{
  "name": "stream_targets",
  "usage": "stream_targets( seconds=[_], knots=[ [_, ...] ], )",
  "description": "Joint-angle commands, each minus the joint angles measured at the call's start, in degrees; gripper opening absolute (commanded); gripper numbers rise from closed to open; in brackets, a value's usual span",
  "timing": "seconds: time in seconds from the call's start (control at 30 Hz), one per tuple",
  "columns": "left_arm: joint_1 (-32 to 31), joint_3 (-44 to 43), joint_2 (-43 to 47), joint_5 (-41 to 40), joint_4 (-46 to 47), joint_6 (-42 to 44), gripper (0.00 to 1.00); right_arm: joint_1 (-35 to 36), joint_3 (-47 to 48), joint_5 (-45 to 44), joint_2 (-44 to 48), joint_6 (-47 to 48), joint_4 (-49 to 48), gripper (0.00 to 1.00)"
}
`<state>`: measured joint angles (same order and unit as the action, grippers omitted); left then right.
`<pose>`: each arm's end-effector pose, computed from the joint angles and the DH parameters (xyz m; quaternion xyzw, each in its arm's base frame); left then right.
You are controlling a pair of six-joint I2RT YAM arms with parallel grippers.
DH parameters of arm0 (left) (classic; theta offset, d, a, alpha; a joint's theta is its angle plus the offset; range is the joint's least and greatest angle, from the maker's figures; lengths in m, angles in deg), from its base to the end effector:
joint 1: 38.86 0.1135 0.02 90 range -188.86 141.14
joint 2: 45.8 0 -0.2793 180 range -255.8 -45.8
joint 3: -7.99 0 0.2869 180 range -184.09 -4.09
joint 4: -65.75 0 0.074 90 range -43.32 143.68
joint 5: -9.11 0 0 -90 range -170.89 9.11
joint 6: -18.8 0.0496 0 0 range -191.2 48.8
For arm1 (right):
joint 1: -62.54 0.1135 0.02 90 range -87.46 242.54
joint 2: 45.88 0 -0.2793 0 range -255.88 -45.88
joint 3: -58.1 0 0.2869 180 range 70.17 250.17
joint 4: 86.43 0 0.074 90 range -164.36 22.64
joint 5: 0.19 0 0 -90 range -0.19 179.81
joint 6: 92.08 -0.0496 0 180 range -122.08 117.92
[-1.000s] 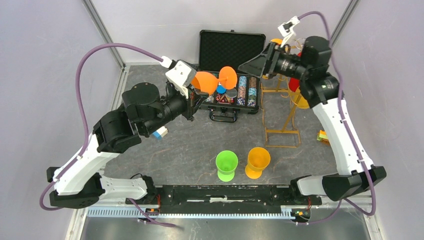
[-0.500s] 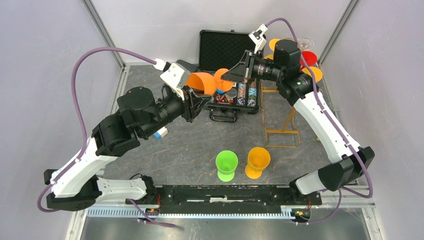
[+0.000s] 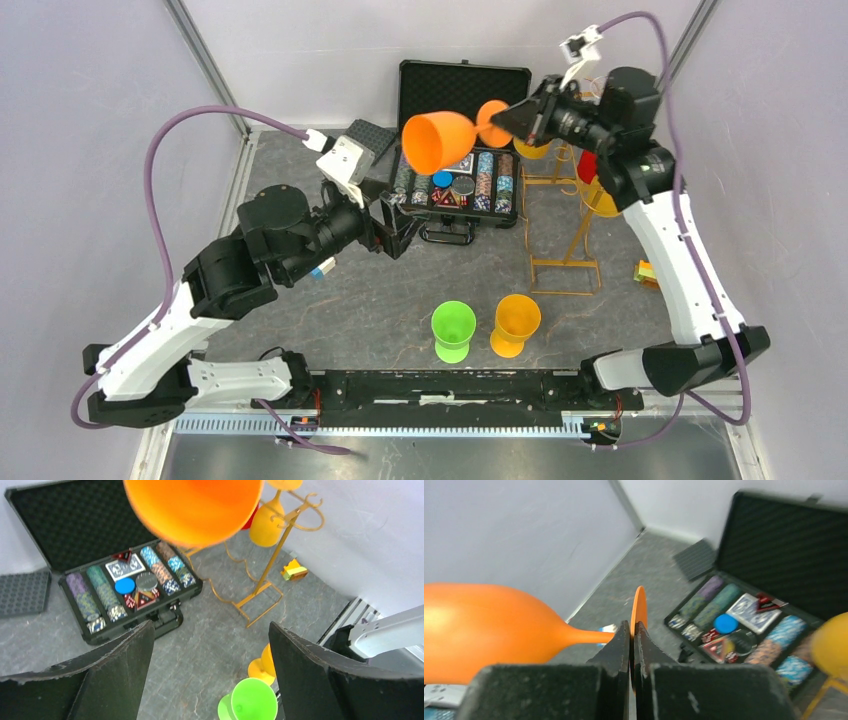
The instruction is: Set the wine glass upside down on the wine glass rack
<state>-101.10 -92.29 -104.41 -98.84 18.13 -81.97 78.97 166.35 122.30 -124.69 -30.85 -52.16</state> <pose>0.1110 -0.1782 0.5301 0.2245 0.7063 -0.3002 0.6005 0.3100 0.1192 0.5188 -0.1122 0.7231 0.4398 0.5206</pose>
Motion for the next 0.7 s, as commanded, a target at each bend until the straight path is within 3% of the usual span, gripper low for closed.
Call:
stream_targets(
  seconds=[0.0, 0.13, 0.3, 0.4, 0.5, 0.67],
  knots=[
    [1.7, 4.5, 1.1, -1.6, -0.4, -6.2, 0.89, -1.9, 5.3, -4.9, 3.9, 7.3, -0.3, 0.00],
    [9.1, 6.7, 0.9, 4.8, -2.2, -11.0, 0.91, -2.4, 4.2, -6.4, 5.9, 11.3, 0.5, 0.00],
    [23.1, 8.8, -1.1, 20.2, -4.6, -18.3, 0.92, -2.4, 0.4, -5.0, 9.4, 16.8, -2.3, 0.00],
    [28.5, 9.8, -4.1, 29.8, -5.3, -21.2, 0.94, -2.4, -1.8, -2.8, 10.7, 18.7, -4.6, 0.00],
    [33.8, 10.3, -7.6, 40.7, -5.5, -24.6, 0.97, -2.4, -2.0, 4.3, 10.3, 17.8, -5.5, 0.00],
    [40.0, 12.2, -8.1, 45.6, -1.0, -29.5, 0.99, 0.0, -5.3, 13.6, 9.8, 15.2, -5.8, 0.00]
  ],
)
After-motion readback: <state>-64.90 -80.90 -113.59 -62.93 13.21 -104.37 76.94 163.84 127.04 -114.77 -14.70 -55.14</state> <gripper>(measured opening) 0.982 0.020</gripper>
